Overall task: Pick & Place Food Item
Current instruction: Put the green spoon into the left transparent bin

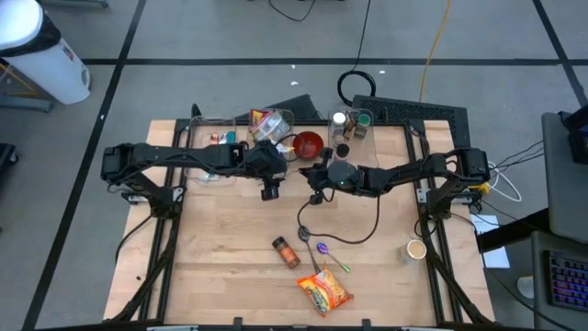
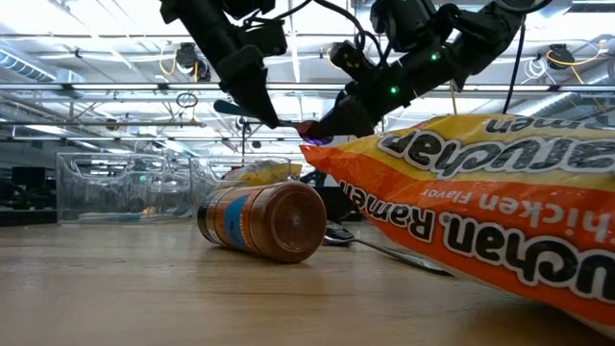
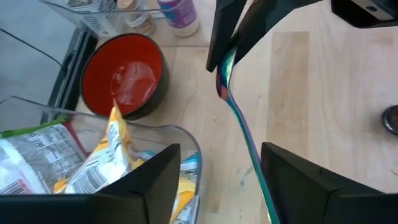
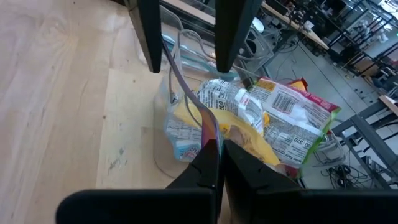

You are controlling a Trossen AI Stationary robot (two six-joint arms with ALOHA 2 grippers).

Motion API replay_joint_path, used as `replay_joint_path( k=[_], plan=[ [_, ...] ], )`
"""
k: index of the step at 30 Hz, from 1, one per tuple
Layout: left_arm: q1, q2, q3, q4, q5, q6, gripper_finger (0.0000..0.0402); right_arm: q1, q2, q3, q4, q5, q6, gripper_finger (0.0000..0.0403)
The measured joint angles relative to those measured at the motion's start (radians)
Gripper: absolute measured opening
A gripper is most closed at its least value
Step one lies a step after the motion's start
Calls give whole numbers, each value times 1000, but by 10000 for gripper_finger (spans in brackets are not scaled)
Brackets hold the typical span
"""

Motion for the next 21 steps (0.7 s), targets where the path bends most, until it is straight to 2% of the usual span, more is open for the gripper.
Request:
replay_joint_path(
  k=[17, 21],
  plan=[
    [-1, 0, 0, 7, -19, 1, 19, -2, 0, 0, 11, 10, 17, 0],
    [0, 0, 0, 23, -35, -8, 11, -3, 0, 0, 11, 15, 24, 3]
  ],
)
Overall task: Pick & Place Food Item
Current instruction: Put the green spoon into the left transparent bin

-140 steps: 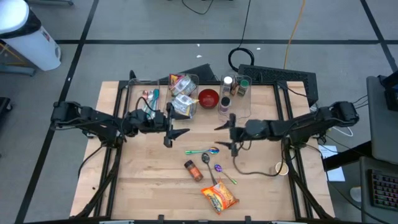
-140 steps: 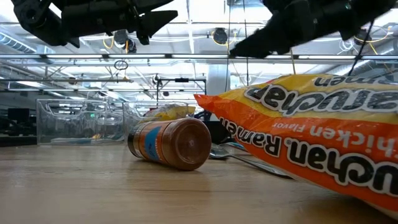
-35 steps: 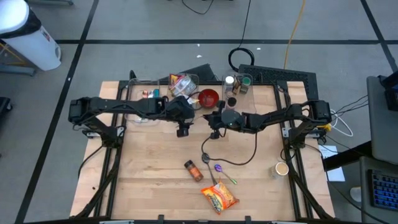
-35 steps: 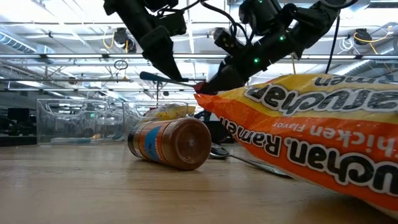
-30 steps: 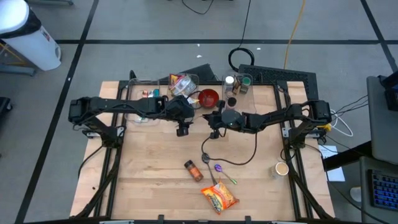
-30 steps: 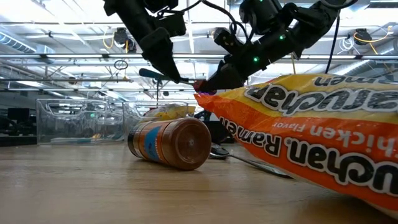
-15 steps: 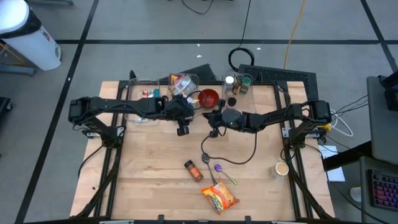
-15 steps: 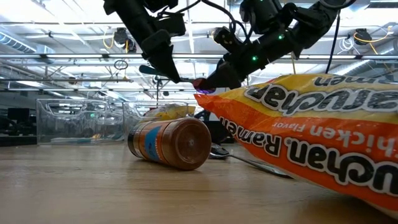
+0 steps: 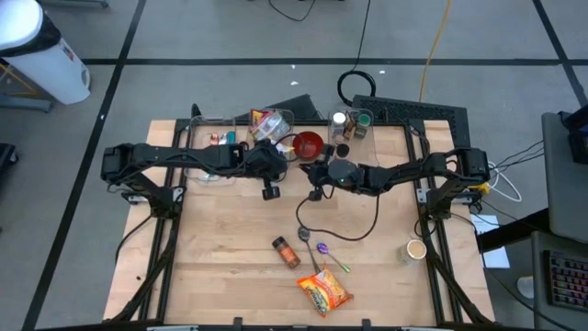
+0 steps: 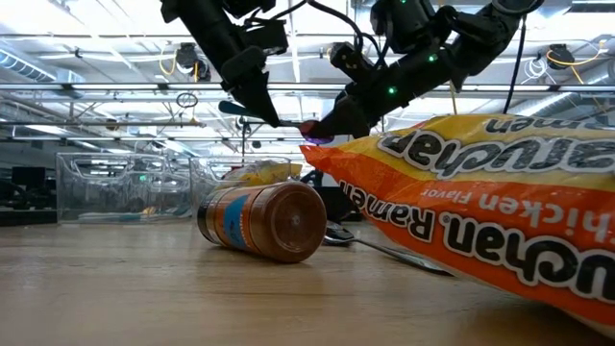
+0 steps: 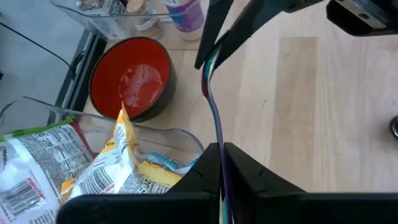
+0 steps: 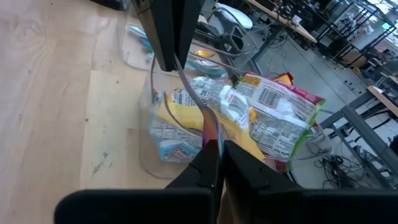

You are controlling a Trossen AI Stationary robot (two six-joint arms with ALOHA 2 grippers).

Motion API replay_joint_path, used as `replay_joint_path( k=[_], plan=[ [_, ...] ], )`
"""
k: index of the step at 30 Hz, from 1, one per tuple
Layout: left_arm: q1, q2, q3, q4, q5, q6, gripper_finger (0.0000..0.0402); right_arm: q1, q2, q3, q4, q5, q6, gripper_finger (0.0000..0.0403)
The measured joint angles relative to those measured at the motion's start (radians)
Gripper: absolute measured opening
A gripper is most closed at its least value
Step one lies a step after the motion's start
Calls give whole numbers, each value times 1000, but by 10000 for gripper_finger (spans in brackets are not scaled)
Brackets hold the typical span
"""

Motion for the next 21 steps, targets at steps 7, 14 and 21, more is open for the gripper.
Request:
replay_joint_path(
  k=[7, 14, 21],
  plan=[
    [0, -1, 0, 2, -15, -6, 6, 1, 0, 0, -4, -13, 9, 65],
    [3, -11, 0, -24, -73, -15, 5, 7, -34, 0, -20, 45, -13, 150],
    [32, -74, 0, -90, -180, -86, 4, 28, -127, -37, -48, 58, -10, 203]
  ],
)
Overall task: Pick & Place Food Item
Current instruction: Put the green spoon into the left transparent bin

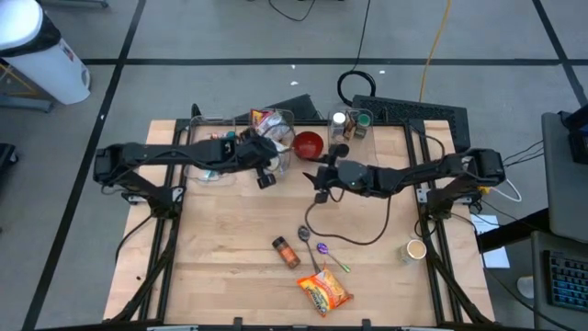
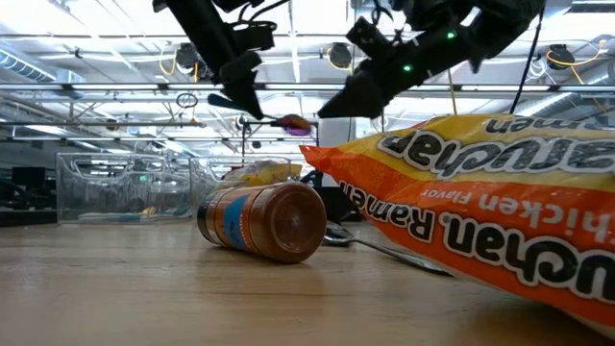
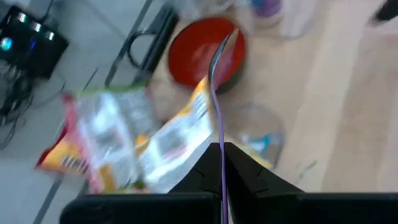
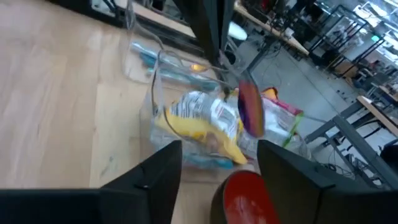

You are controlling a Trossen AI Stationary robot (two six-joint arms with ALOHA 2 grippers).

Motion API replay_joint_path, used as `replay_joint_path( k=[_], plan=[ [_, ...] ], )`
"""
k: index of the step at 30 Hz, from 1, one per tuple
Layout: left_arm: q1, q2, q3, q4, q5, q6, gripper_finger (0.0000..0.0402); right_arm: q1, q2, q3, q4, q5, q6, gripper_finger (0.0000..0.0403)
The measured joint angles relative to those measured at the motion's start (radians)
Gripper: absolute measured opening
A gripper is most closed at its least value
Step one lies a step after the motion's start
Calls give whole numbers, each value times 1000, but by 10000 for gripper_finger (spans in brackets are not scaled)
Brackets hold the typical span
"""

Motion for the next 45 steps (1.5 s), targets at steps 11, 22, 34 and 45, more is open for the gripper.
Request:
replay_joint_path(
  k=[11, 22, 34, 45],
  plan=[
    [118, -230, -86, -114, -88, -136, 5, -15, -38, -148, 243, 1, 73, 218],
    [262, -515, -419, -40, -167, -348, 4, -20, -37, -234, 457, 0, 132, 218],
    [394, -598, -670, 92, -229, -504, 7, -22, -37, -234, 455, 0, 206, 211],
    [509, -588, -731, 214, -106, -536, 5, -82, -37, -234, 470, -8, 237, 210]
  ],
)
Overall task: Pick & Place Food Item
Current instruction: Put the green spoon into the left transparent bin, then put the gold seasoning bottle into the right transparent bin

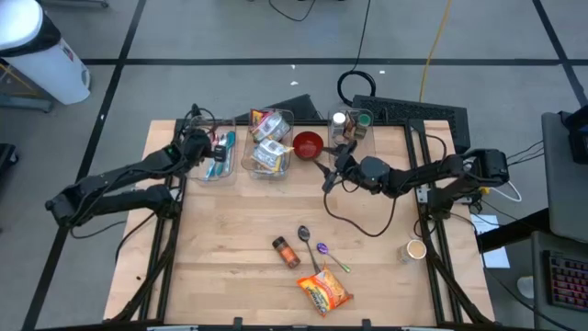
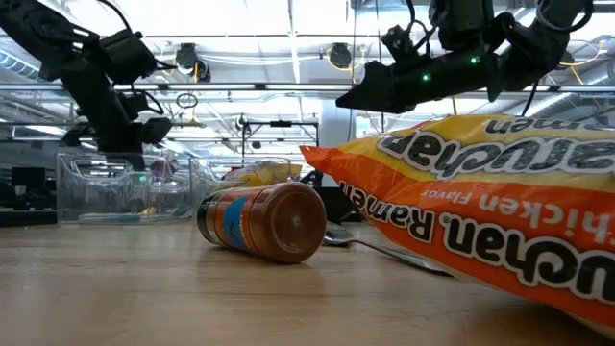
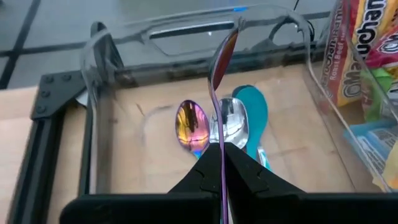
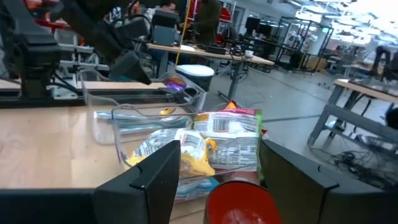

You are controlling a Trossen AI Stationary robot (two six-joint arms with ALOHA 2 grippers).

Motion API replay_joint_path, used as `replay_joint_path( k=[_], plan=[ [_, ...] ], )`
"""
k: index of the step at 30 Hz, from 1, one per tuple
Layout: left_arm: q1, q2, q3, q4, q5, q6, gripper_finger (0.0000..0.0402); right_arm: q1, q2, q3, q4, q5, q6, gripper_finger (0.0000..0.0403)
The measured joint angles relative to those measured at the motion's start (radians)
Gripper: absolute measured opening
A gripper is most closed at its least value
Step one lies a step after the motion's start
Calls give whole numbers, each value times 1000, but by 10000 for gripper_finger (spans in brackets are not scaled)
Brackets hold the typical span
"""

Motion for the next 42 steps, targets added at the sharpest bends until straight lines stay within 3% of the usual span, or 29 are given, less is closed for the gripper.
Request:
replay_joint_path(
  k=[8, 23, 32, 42],
  plan=[
    [39, 84, 0, 49, 17, -8, 6, -71, 0, 0, 16, -224, 70, 205],
    [67, 331, 2, 205, 120, 8, 5, -84, 0, 0, 22, -226, 78, 200],
    [67, 333, 5, 205, 127, 0, 39, -83, 0, 0, 0, -227, 102, 200],
    [67, 319, 5, 205, 140, 40, 46, -82, 0, 0, -36, -228, 151, 197]
  ],
)
